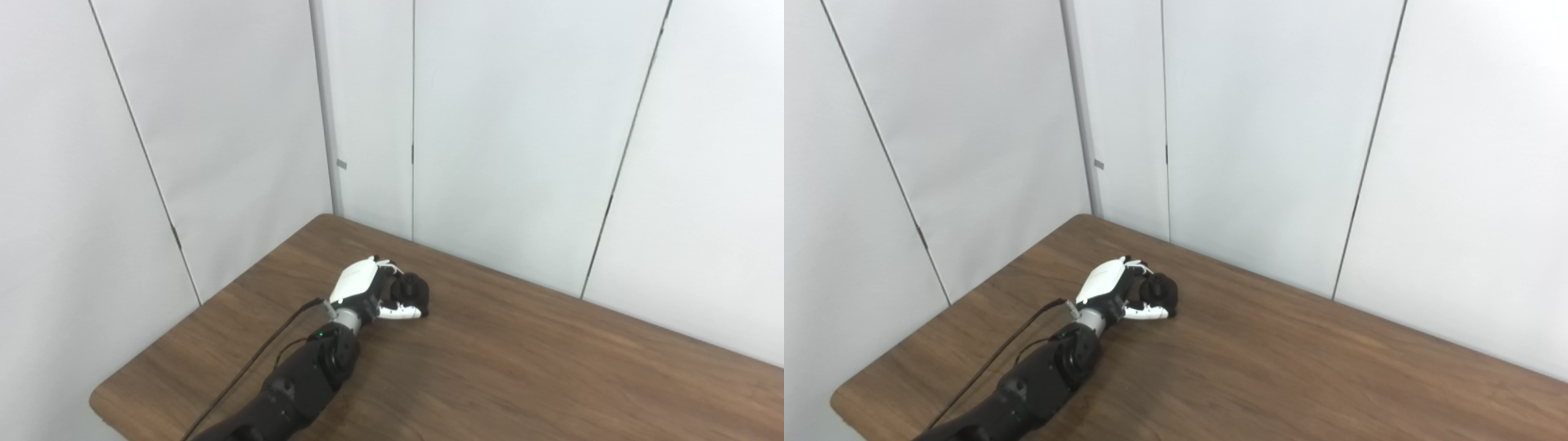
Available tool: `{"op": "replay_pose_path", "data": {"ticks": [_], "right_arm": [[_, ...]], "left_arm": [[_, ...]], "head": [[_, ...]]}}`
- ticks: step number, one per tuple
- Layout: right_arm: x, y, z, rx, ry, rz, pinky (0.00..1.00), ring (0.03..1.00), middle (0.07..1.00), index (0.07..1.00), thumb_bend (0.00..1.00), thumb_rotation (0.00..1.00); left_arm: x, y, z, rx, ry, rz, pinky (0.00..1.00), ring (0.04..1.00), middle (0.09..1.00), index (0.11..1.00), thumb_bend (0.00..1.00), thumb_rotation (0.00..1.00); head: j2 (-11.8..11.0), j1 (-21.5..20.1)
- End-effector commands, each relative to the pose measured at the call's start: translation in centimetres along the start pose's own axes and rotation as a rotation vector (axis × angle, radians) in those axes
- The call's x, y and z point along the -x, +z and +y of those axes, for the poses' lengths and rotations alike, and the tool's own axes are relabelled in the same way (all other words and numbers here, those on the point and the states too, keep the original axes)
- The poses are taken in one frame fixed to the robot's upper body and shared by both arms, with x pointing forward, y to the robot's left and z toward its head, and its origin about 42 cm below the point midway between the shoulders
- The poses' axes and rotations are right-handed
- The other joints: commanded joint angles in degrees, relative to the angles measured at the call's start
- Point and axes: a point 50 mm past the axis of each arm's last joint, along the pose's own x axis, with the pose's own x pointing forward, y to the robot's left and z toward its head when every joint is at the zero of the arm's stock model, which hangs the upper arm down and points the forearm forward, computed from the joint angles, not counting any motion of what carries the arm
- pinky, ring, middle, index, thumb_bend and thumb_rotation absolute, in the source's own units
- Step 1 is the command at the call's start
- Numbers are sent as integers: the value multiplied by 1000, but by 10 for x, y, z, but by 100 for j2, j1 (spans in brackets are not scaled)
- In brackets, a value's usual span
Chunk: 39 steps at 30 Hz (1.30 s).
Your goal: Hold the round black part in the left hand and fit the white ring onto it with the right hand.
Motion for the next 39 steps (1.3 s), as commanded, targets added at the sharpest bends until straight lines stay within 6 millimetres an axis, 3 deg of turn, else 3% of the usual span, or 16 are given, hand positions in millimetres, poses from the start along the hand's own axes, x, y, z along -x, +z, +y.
{"op": "replay_pose_path", "data": {"ticks": [1,11,17,22,26,31,35,39], "right_arm": [[3,1,2,2,6,2,950,950,911,928,672,746],[4,1,3,2,9,-2,945,928,883,923,678,739],[6,3,8,19,-4,-4,956,937,882,910,687,734],[9,13,15,106,1,-63,994,959,886,887,655,727],[7,26,18,244,7,-120,992,974,932,886,602,691],[-2,42,13,368,-1,-179,987,975,956,876,746,722],[-8,60,11,435,-14,-221,849,927,933,850,833,696],[-13,76,7,514,-45,-247,704,882,888,803,877,683]], "left_arm": [[16,-8,-36,-19,-141,27,1000,1000,898,480,522,49],[23,-4,-43,15,-164,-10,1000,1000,903,480,522,49],[35,9,-39,44,-159,-106,1000,1000,893,477,522,47],[65,34,-35,72,-144,-243,1000,1000,886,477,522,46],[92,50,-36,60,-141,-326,1000,1000,890,478,522,49],[122,69,-35,66,-176,-414,1000,1000,897,479,522,49],[138,78,-37,51,-210,-473,1000,1000,889,479,522,49],[152,82,-39,44,-239,-523,1000,1000,884,479,521,48]], "head": [[-6,-5],[-1,-34],[98,-501],[189,-1096],[217,-1288],[256,-1519],[287,-1663],[351,-2083]]}}
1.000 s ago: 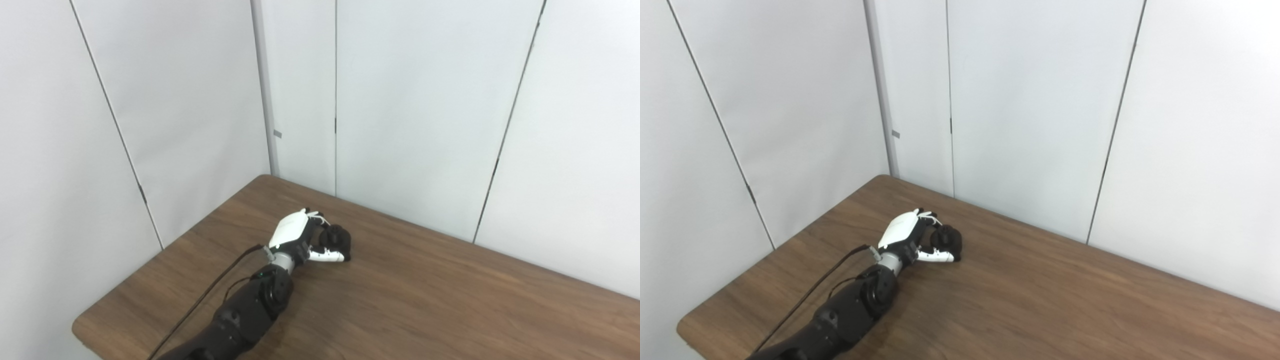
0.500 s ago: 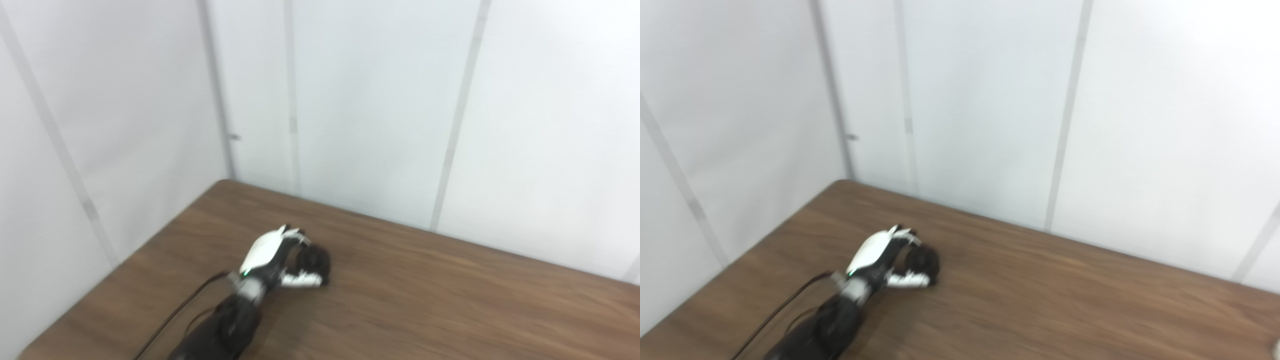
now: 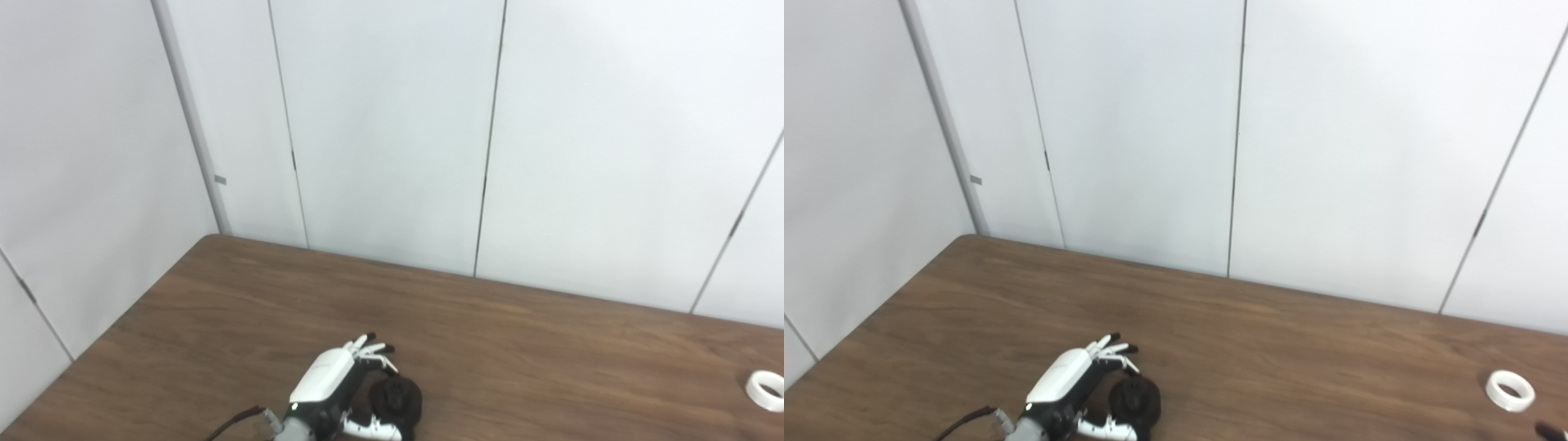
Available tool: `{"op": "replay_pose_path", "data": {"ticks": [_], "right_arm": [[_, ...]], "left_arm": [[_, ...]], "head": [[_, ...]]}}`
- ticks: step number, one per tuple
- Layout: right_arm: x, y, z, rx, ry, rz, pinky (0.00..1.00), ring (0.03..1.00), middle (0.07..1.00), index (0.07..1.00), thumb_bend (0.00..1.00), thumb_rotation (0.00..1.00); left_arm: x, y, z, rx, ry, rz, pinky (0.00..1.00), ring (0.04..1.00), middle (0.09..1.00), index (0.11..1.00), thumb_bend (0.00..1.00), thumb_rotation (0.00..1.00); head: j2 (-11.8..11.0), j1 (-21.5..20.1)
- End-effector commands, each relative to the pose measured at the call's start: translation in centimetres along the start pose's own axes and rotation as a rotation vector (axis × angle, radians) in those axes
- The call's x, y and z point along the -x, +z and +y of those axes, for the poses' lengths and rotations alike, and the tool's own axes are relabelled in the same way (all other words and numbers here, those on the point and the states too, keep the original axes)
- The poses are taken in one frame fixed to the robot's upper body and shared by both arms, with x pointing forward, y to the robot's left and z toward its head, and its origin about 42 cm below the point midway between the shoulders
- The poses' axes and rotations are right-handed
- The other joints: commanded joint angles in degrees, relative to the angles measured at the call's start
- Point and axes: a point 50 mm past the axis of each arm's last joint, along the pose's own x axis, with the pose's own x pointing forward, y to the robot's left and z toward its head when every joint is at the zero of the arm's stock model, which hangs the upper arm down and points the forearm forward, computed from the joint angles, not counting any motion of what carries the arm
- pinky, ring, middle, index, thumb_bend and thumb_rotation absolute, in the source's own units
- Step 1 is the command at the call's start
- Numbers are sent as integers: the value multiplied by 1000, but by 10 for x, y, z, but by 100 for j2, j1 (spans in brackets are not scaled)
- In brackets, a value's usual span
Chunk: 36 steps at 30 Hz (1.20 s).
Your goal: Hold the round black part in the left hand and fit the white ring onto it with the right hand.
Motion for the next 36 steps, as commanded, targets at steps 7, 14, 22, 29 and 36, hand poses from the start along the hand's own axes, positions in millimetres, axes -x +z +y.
{"op": "replay_pose_path", "data": {"ticks": [7,14,22,29,36], "right_arm": [[-30,56,-19,318,-80,-119,565,809,833,744,924,538],[-63,101,-26,637,-77,-162,708,892,917,764,930,256],[-102,132,-36,911,-20,-115,872,999,1000,811,971,344],[-132,131,-48,1017,48,-37,898,1000,1000,796,954,328],[-163,118,-49,1112,113,114,802,994,1000,813,962,317]], "left_arm": [[26,10,2,-33,-57,-140,1000,1000,881,479,520,47],[42,-2,-6,-32,-121,-184,1000,1000,879,479,518,44],[42,-20,0,-1,-110,-157,1000,1000,884,480,515,38],[38,-22,2,15,-88,-150,1000,1000,894,480,514,37],[38,-23,1,11,-87,-158,1000,1000,891,480,514,38]], "head": [[76,-1778],[115,-2854],[133,-2968],[86,-2973],[71,-3031]]}}
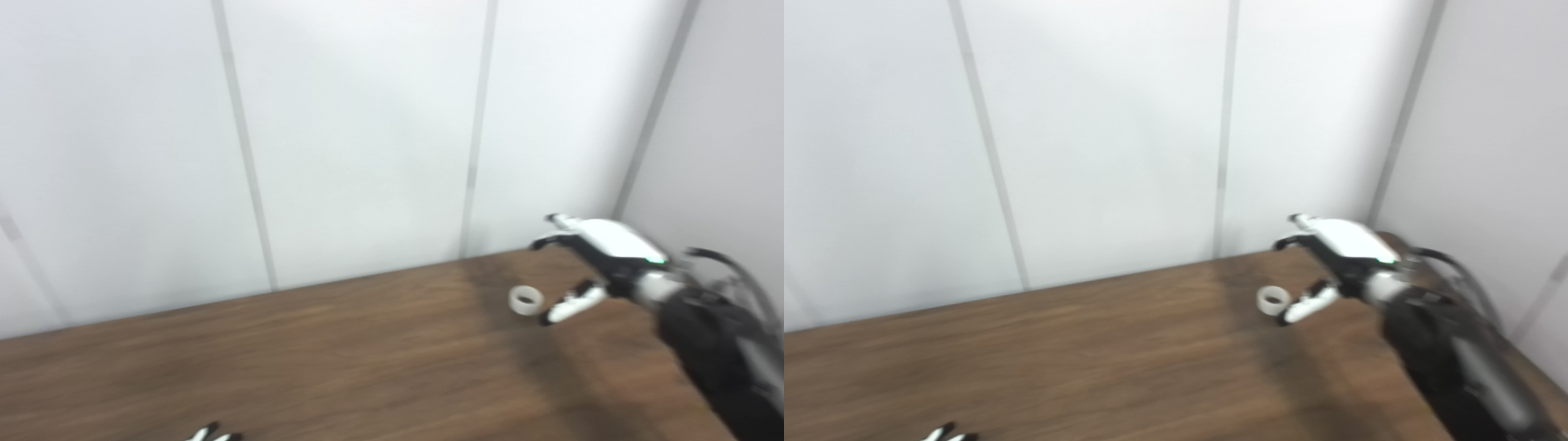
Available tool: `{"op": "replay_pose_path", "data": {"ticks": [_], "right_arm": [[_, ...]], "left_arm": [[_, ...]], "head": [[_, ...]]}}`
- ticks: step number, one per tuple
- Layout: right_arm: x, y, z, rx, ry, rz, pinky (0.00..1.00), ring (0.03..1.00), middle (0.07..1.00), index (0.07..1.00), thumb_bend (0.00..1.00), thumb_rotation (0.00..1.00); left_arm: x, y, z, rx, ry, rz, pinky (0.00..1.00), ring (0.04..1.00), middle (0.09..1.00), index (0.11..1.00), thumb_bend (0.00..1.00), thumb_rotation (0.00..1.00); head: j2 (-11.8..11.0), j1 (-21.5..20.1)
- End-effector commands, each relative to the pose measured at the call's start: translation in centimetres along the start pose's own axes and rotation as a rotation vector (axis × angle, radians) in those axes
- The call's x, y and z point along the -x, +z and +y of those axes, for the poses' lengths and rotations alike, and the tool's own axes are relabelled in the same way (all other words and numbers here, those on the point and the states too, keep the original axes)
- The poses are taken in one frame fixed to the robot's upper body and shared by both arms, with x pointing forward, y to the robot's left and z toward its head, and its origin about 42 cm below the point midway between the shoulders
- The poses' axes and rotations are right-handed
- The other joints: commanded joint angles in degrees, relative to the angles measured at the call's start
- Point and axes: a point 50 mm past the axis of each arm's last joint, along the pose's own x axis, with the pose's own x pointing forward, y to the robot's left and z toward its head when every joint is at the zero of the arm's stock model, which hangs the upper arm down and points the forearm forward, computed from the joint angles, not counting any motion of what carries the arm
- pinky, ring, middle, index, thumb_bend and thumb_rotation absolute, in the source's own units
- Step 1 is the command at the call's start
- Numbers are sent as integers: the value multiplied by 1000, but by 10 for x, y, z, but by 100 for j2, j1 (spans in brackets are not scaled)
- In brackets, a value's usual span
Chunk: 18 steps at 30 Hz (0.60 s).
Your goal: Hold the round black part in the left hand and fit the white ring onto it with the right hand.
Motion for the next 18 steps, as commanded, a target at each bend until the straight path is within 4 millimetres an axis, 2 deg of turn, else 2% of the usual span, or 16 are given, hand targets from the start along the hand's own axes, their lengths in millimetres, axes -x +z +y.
{"op": "replay_pose_path", "data": {"ticks": [1,7,18], "right_arm": [[-10,-1,-32,75,-65,14,805,995,1000,815,970,329],[-35,-7,-26,128,20,68,891,1000,1000,829,1000,390],[-54,-5,-2,167,61,105,999,1000,1000,864,1000,483]], "left_arm": [[2,-7,6,-29,-1,21,1000,1000,892,480,514,38],[3,-6,5,-22,2,22,1000,1000,888,479,514,38],[4,-4,3,-31,6,17,1000,1000,883,479,515,39]], "head": [[-1,-7],[-5,-10],[-24,48]]}}
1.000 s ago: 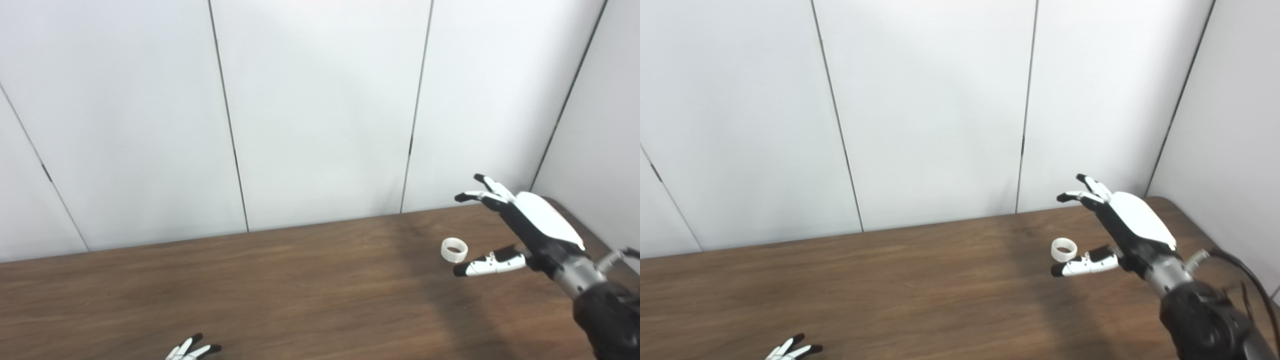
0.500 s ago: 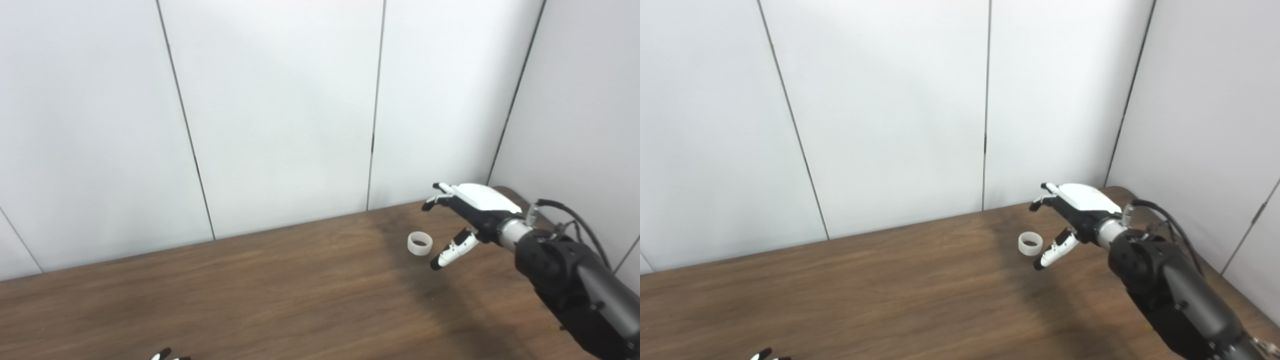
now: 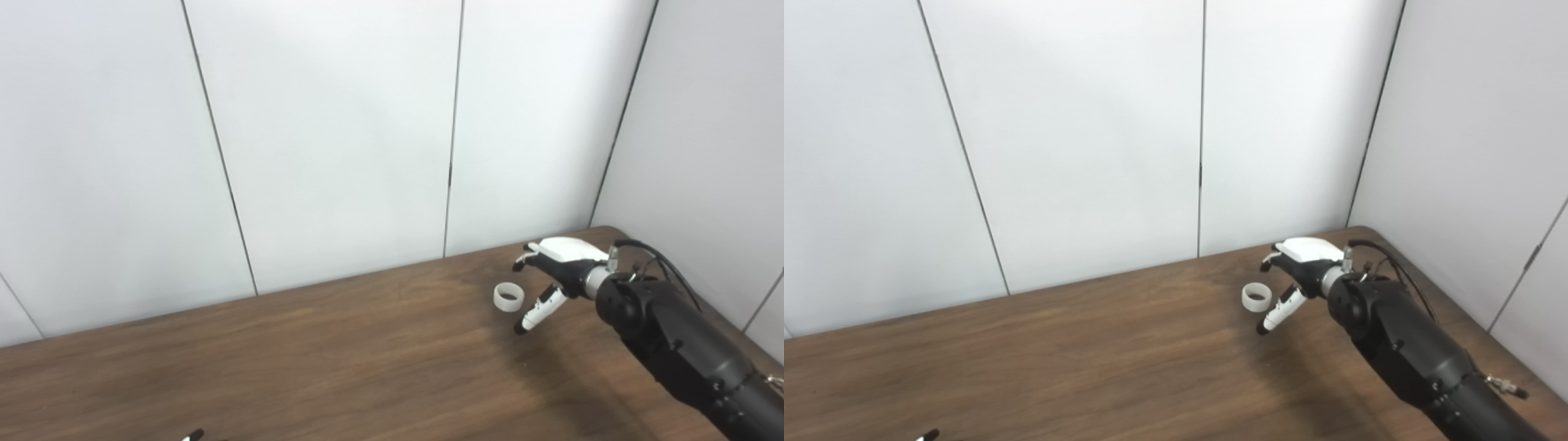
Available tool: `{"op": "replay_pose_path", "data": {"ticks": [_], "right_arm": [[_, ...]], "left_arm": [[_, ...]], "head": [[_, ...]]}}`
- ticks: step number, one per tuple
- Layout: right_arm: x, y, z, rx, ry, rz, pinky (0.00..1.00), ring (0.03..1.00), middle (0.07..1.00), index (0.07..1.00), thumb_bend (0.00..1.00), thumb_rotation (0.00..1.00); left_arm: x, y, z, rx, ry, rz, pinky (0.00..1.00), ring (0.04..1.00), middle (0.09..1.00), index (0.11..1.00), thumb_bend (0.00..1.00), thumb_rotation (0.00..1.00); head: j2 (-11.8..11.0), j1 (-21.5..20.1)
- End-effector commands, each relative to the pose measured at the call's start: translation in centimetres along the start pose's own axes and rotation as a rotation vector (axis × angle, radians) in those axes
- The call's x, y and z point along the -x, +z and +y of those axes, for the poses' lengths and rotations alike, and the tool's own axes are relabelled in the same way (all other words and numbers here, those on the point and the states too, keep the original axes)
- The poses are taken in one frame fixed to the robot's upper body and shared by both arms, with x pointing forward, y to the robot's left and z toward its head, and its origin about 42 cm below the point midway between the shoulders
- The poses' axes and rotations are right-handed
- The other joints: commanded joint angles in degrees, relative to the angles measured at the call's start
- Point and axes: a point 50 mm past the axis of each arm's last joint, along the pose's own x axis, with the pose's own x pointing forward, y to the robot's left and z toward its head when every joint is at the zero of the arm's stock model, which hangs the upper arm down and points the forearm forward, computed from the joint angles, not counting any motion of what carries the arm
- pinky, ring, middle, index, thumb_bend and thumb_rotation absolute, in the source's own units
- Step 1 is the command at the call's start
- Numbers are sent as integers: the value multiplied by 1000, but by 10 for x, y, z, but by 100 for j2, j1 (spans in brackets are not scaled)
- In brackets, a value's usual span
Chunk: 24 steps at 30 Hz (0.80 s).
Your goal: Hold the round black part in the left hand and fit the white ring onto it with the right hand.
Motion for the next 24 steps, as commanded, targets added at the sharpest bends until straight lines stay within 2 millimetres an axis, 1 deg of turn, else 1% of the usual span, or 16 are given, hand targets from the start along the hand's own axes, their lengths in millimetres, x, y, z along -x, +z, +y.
{"op": "replay_pose_path", "data": {"ticks": [1,5,9,14,17,20,24], "right_arm": [[-3,2,-31,39,-115,-9,1000,1000,1000,865,1000,491],[-9,2,-27,44,-119,-5,1000,1000,1000,865,1000,498],[-13,2,-22,47,-121,-6,1000,1000,1000,864,1000,493],[-16,8,-15,28,-121,-30,998,1000,1000,858,1000,437],[-19,11,-9,34,-117,-43,986,1000,1000,853,969,410],[-23,13,-6,38,-113,-47,971,1000,1000,857,959,411],[-29,16,-3,29,-104,-53,987,1000,1000,868,946,420]], "left_arm": [[4,-5,5,-35,-5,19,1000,1000,883,479,515,39],[5,-4,4,-32,-4,18,1000,1000,882,479,515,39],[6,-4,3,-29,-5,21,1000,1000,883,479,515,39],[6,-4,2,-28,-5,18,1000,1000,887,479,515,40],[7,-2,2,-28,-1,19,1000,1000,881,478,515,40],[8,-1,1,-26,1,21,1000,1000,878,478,515,41],[9,1,-1,-25,0,24,1000,1000,879,478,515,41]], "head": [[4,0],[12,10],[-55,26],[-104,72],[-119,106],[-136,142],[-175,194]]}}
